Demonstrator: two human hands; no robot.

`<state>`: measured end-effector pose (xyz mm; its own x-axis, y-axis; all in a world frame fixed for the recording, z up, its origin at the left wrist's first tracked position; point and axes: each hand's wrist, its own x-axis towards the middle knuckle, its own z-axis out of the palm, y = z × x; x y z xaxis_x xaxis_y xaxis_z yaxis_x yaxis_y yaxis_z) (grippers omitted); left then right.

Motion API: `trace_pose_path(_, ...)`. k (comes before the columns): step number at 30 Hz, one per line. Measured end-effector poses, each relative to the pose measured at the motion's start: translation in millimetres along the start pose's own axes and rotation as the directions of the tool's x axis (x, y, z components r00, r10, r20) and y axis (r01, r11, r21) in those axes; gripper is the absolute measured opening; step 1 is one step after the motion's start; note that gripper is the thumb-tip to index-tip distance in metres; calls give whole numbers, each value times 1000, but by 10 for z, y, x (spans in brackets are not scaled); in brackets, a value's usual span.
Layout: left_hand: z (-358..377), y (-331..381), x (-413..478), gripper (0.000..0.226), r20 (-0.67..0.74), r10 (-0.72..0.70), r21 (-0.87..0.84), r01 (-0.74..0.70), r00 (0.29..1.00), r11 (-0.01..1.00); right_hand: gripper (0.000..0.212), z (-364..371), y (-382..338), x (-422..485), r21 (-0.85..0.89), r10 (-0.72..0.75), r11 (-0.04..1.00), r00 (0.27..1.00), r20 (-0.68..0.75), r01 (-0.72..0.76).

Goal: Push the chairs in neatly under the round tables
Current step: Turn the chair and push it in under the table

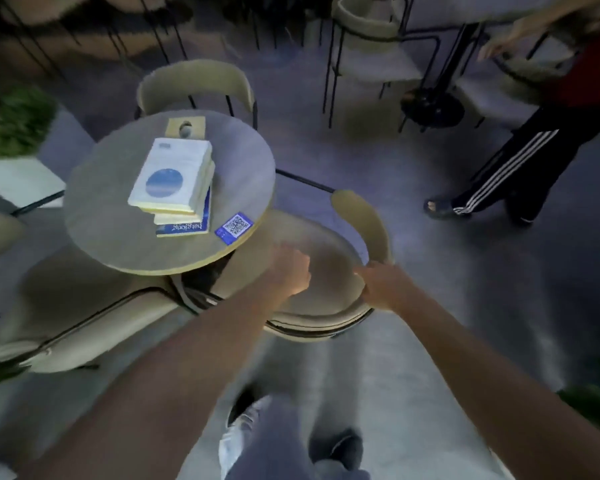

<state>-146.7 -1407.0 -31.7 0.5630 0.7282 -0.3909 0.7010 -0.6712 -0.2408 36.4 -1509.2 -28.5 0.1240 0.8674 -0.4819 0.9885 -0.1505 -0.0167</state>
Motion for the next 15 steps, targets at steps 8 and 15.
trace_pose_path(8, 44, 471, 207, 45, 121, -172, -89, 183, 978, 979, 61, -252, 427, 524, -186, -247, 951, 969, 29, 248)
trace_pose_path(15, -72, 559, 410, 43, 111, -320, -215, 337, 941, 917, 62, -411, 564, 987, -230, -372, 897, 926, 63, 377)
